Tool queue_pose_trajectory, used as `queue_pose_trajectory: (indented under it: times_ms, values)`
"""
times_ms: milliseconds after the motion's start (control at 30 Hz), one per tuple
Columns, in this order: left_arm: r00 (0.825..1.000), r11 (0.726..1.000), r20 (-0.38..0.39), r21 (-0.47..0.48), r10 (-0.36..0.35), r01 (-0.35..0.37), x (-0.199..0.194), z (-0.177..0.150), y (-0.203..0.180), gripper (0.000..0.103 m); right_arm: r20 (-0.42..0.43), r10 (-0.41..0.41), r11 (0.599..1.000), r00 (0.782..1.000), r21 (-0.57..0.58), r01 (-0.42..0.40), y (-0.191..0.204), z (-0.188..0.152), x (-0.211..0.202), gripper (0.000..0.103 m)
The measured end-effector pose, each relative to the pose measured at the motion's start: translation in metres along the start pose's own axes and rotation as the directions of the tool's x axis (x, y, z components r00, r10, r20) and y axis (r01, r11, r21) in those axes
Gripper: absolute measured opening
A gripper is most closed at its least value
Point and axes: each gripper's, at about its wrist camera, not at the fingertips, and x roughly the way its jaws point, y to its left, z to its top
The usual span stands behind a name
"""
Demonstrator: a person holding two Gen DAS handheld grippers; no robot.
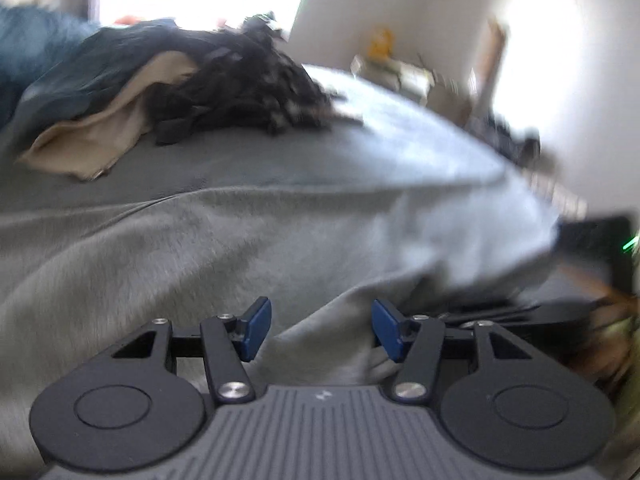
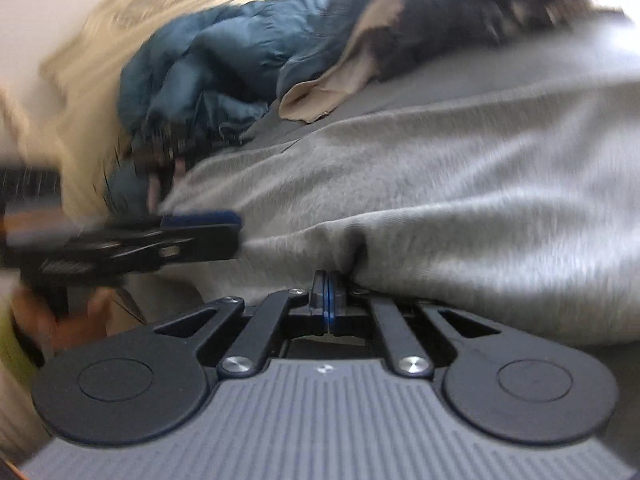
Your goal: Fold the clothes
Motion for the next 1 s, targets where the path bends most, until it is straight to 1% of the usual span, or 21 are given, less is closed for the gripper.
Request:
queue_pose_trajectory:
  times_ms: [67,100,133,167,233,267,333,400,433,467,500,533,567,600,700,800,867,900,933,967,1000]
  values:
    - [0.998,0.998,-0.053,0.061,-0.022,0.025,0.013,0.001,0.000,0.051,0.011,-0.040,0.995,0.999,-0.090,0.040,0.010,-0.003,0.000,0.000]
    - [0.997,0.996,-0.073,0.082,-0.034,0.040,0.019,0.002,0.000,0.048,0.014,-0.058,0.990,0.998,-0.127,0.060,0.013,-0.004,0.000,0.000]
    - [0.995,0.994,-0.087,0.100,-0.045,0.054,0.025,0.003,0.001,0.045,0.019,-0.080,0.983,0.997,-0.164,0.082,0.016,-0.005,0.000,0.000]
    - [0.994,0.991,-0.098,0.120,-0.050,0.061,0.029,0.002,-0.001,0.045,0.024,-0.097,0.976,0.995,-0.195,0.100,0.018,-0.007,-0.002,0.000]
    - [0.993,0.983,-0.105,0.170,-0.044,0.062,0.032,-0.001,-0.007,0.038,0.034,-0.115,0.964,0.993,-0.239,0.120,0.021,-0.009,-0.011,0.001]
    - [0.994,0.979,-0.102,0.195,-0.035,0.055,0.032,-0.002,-0.011,0.036,0.040,-0.124,0.957,0.992,-0.260,0.130,0.022,-0.010,-0.015,0.001]
    - [0.996,0.970,-0.089,0.243,-0.011,0.032,0.031,-0.004,-0.018,0.024,0.072,-0.116,0.945,0.991,-0.300,0.132,0.024,-0.011,-0.033,0.002]
    - [0.998,0.955,-0.049,0.296,0.043,-0.027,0.024,-0.009,-0.029,0.015,0.115,-0.100,0.929,0.988,-0.345,0.134,0.025,-0.009,-0.056,0.002]
    - [0.997,0.942,-0.016,0.330,0.076,-0.066,0.020,-0.013,-0.036,0.012,0.141,-0.107,0.909,0.984,-0.388,0.154,0.027,-0.008,-0.068,0.002]
    - [0.994,0.925,0.022,0.365,0.108,-0.108,0.016,-0.017,-0.044,0.011,0.162,-0.121,0.881,0.979,-0.437,0.182,0.028,-0.007,-0.077,0.003]
    - [0.988,0.904,0.060,0.398,0.141,-0.153,0.012,-0.023,-0.053,0.010,0.178,-0.141,0.848,0.974,-0.485,0.211,0.029,-0.005,-0.081,0.008]
    - [0.979,0.878,0.101,0.434,0.176,-0.203,0.009,-0.030,-0.062,0.009,0.186,-0.160,0.814,0.969,-0.530,0.236,0.028,-0.002,-0.083,0.017]
    - [0.968,0.851,0.140,0.463,0.207,-0.249,0.007,-0.036,-0.071,0.009,0.184,-0.173,0.781,0.968,-0.574,0.249,0.028,0.000,-0.082,0.022]
    - [0.956,0.823,0.175,0.488,0.235,-0.291,0.005,-0.041,-0.079,0.009,0.161,-0.177,0.752,0.971,-0.615,0.239,0.026,0.002,-0.079,0.030]
    - [0.916,0.749,0.270,0.529,0.297,-0.399,0.002,-0.056,-0.099,0.008,0.084,-0.188,0.669,0.979,-0.719,0.190,0.025,0.002,-0.063,0.035]
    - [0.881,0.696,0.339,0.543,0.330,-0.470,0.001,-0.065,-0.109,0.008,0.065,-0.245,0.568,0.967,-0.799,0.198,0.023,-0.005,-0.042,0.036]
    - [0.865,0.661,0.366,0.560,0.343,-0.499,0.003,-0.071,-0.114,0.008,0.061,-0.264,0.526,0.963,-0.827,0.196,0.023,-0.009,-0.032,0.035]
    - [0.857,0.637,0.380,0.575,0.348,-0.513,0.006,-0.074,-0.117,0.007,0.065,-0.275,0.514,0.959,-0.833,0.204,0.023,-0.010,-0.029,0.033]
    - [0.848,0.609,0.394,0.592,0.353,-0.529,0.008,-0.078,-0.120,0.007,0.075,-0.285,0.503,0.956,-0.837,0.216,0.023,-0.011,-0.026,0.019]
    - [0.840,0.578,0.409,0.609,0.358,-0.543,0.012,-0.081,-0.122,0.007,0.099,-0.296,0.493,0.950,-0.836,0.241,0.024,-0.011,-0.025,0.011]
    - [0.832,0.550,0.422,0.624,0.361,-0.555,0.016,-0.084,-0.125,0.007,0.136,-0.308,0.480,0.942,-0.832,0.277,0.024,-0.011,-0.025,0.007]
